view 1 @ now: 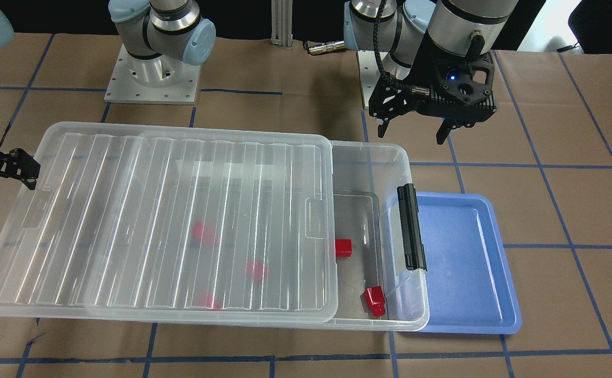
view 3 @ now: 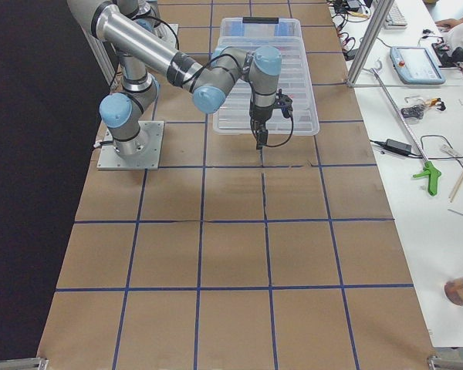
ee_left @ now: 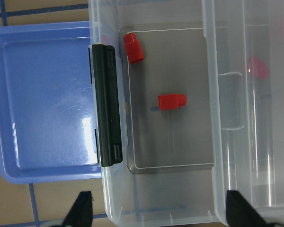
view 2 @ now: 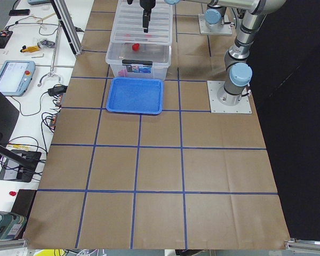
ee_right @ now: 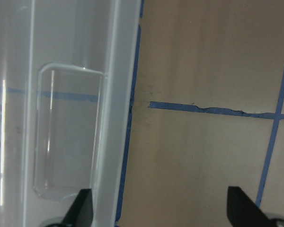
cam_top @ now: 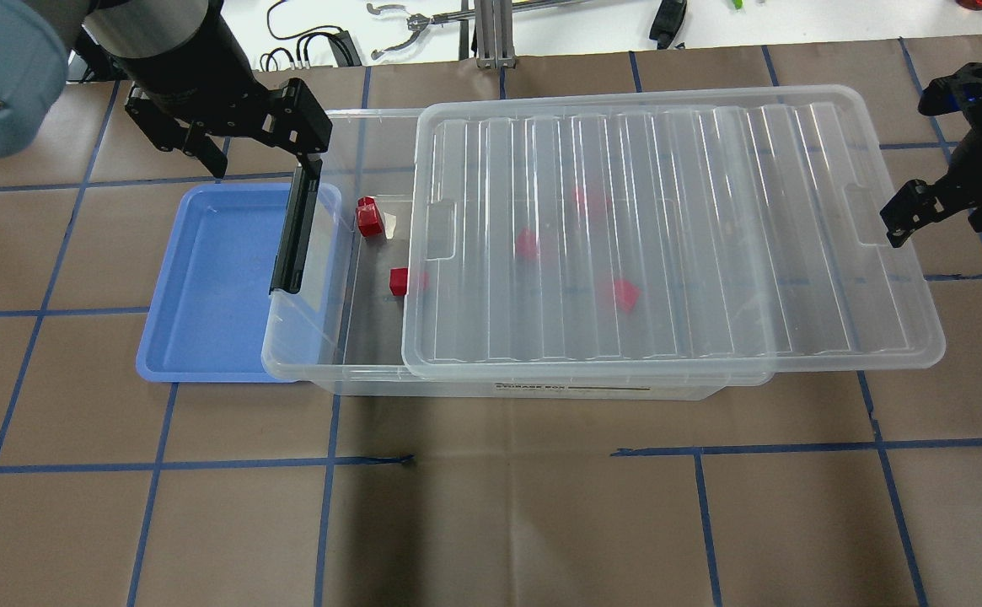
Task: Place red block in blue tray from box
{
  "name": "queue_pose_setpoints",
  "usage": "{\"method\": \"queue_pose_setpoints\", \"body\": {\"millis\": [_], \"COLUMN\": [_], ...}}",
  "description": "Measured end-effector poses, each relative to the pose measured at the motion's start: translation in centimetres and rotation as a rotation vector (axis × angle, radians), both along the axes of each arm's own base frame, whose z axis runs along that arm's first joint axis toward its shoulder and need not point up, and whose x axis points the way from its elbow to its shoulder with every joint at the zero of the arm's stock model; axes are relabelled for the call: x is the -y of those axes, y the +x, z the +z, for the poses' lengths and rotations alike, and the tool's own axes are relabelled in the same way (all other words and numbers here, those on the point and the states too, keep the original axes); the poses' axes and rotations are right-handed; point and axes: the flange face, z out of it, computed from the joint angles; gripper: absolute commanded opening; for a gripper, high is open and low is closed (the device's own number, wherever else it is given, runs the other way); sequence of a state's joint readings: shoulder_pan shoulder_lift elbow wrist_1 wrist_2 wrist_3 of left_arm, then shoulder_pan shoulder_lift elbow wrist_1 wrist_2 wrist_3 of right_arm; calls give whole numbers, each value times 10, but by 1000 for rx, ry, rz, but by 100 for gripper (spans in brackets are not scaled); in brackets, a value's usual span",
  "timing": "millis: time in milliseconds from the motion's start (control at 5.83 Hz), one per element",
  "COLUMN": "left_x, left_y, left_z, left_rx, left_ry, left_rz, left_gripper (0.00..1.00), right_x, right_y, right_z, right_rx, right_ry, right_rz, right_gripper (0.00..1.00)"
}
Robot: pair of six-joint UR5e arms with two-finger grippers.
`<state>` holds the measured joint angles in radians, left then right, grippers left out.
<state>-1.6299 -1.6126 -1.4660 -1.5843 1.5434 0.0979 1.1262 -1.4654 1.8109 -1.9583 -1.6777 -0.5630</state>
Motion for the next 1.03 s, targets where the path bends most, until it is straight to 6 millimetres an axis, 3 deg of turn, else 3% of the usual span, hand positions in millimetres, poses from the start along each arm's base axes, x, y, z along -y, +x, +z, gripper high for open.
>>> {"method": "queue_pose_setpoints", "body": {"millis": [687,1030], "left_x": [3,7], "left_y": [-2,-2], "left_z": [-11,-18], "left_rx": [9,12], "left_ry": [8,9], "left_rz": [-353,-725], "left_gripper": [98,98], "right_x": [-7,-12], "right_y": [-44,-62], "right_z": [1,3], "right_rx": [-10,-13], "right_ry": [-7,-7], "right_rz": [36,40], "right_gripper": [100,100]}}
